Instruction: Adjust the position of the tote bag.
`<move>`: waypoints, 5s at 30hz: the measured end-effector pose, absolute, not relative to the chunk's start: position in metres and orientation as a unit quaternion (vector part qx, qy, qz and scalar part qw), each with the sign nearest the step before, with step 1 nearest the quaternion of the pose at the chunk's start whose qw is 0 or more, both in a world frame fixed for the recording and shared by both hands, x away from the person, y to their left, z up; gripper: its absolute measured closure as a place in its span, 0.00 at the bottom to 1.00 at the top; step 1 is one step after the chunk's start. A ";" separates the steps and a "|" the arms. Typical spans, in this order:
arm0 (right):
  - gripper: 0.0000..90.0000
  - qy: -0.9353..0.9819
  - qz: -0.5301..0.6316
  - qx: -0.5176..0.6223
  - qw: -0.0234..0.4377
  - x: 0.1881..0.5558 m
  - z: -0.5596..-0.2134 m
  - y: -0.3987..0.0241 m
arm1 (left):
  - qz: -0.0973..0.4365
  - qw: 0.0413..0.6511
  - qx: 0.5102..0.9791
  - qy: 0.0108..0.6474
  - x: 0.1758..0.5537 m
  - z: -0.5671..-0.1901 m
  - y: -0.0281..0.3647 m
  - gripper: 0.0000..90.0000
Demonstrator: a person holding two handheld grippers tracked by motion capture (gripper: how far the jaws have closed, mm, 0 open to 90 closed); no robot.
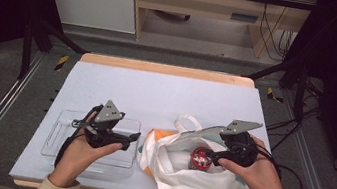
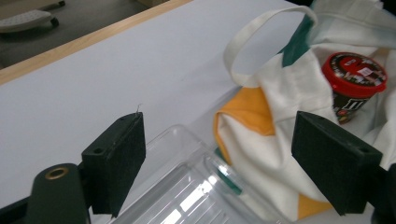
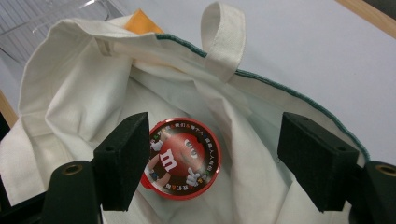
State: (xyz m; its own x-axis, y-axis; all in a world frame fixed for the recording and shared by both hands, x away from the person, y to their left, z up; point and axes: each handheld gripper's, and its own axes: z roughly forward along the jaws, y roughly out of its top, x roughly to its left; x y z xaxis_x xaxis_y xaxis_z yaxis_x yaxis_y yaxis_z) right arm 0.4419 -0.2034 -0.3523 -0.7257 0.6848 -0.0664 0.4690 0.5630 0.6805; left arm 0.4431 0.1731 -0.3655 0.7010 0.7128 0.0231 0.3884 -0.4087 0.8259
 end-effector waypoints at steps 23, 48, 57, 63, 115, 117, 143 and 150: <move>0.26 0.897 0.288 0.316 0.113 0.440 -0.380 -0.196 | 0.214 0.398 0.792 0.411 0.452 -0.374 0.247 0.19; 0.24 0.911 0.261 0.305 0.095 0.447 -0.398 -0.184 | 0.211 0.393 0.796 0.409 0.452 -0.376 0.247 0.18; 0.23 0.912 0.255 0.308 0.089 0.456 -0.404 -0.180 | 0.210 0.392 0.798 0.408 0.452 -0.378 0.246 0.18; 0.23 0.914 0.248 0.309 0.081 0.462 -0.409 -0.174 | 0.209 0.391 0.798 0.408 0.452 -0.378 0.246 0.18; 0.29 0.896 0.275 0.326 0.124 0.446 -0.364 -0.181 | 0.215 0.377 0.800 0.415 0.453 -0.380 0.255 0.16; 0.29 0.895 0.275 0.328 0.125 0.445 -0.363 -0.182 | 0.216 0.378 0.798 0.416 0.453 -0.380 0.254 0.16; 0.29 0.886 0.294 0.326 0.151 0.443 -0.313 -0.184 | 0.220 0.369 0.800 0.418 0.454 -0.380 0.258 0.16; 0.29 0.886 0.297 0.319 0.155 0.442 -0.301 -0.176 | 0.219 0.370 0.799 0.420 0.455 -0.381 0.261 0.16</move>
